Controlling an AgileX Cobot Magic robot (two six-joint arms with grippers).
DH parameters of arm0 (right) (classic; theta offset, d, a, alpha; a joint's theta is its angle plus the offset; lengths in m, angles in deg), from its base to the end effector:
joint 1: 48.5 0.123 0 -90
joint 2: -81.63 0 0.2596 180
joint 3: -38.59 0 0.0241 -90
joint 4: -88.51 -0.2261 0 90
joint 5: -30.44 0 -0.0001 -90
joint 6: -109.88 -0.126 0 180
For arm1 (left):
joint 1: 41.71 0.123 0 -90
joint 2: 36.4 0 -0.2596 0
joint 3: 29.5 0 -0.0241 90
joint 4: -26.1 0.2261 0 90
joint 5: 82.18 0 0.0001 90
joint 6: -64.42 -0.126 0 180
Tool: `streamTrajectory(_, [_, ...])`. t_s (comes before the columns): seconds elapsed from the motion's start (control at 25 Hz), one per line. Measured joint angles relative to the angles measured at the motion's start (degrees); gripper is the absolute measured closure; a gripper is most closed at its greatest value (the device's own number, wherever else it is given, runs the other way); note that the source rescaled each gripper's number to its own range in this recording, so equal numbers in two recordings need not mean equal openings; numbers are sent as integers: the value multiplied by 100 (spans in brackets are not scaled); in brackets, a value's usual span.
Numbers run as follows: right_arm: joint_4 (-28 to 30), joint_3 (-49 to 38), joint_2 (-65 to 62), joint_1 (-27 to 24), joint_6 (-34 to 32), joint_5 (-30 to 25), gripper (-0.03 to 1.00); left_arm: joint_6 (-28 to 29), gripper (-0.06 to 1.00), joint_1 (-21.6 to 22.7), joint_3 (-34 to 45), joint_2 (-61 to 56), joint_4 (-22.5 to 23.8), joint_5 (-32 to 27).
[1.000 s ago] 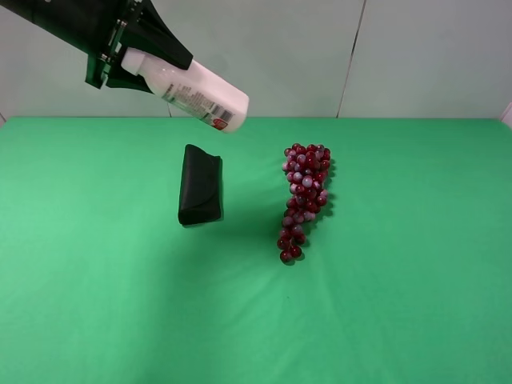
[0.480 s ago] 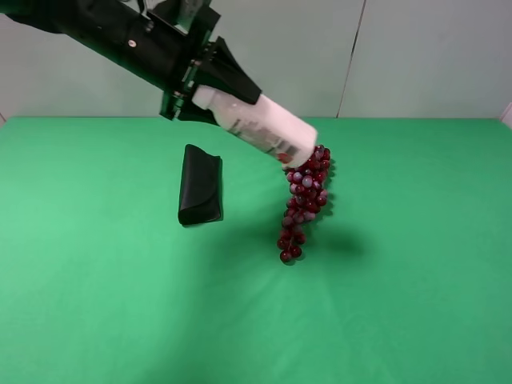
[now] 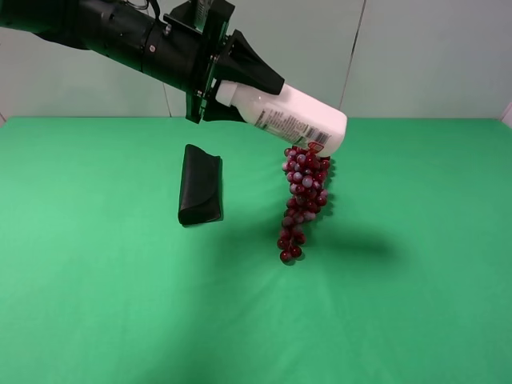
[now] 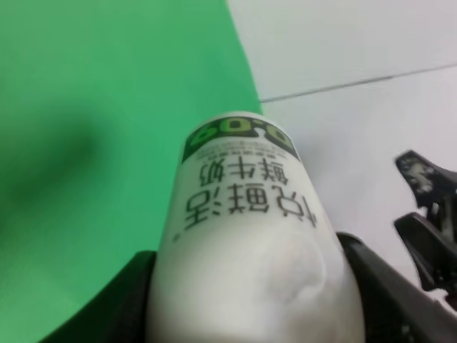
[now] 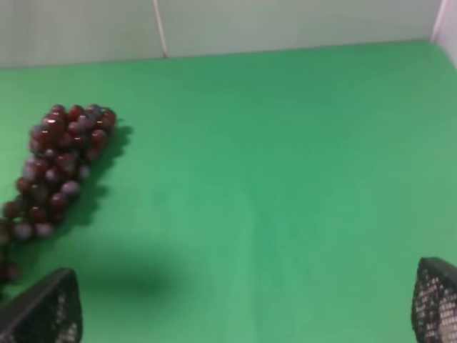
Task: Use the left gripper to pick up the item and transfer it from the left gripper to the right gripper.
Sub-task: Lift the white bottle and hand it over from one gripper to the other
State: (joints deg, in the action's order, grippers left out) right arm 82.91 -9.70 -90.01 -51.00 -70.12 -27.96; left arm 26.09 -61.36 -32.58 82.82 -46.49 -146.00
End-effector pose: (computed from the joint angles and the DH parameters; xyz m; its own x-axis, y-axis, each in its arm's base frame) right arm 0.0330 0.0090 0.2522 -0.4221 0.0696 -0.9038 -0.0102 0.9966 0.0815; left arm 0.3171 -0.2278 0.2168 -0.9323 0.1793 -0.3141 0.3607 0.3977 -0.8437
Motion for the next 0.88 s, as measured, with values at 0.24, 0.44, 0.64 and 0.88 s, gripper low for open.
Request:
streamTrajectory(0.24, [-723, 24, 555, 0, 773, 0, -3, -177, 92, 0, 0, 0, -228, -350])
streamTrajectory(0.44, [-1277, 297, 1359, 149, 1717, 309, -3, -181, 92, -6, 0, 0, -247, -350])
streamTrajectory(0.64, [-1537, 561, 2016, 807, 2411, 574, -3, -187, 92, -6, 0, 0, -247, -350])
streamTrajectory(0.88, [-1537, 976, 3006, 1724, 2800, 975, -3, -203, 92, -6, 0, 0, -247, -350])
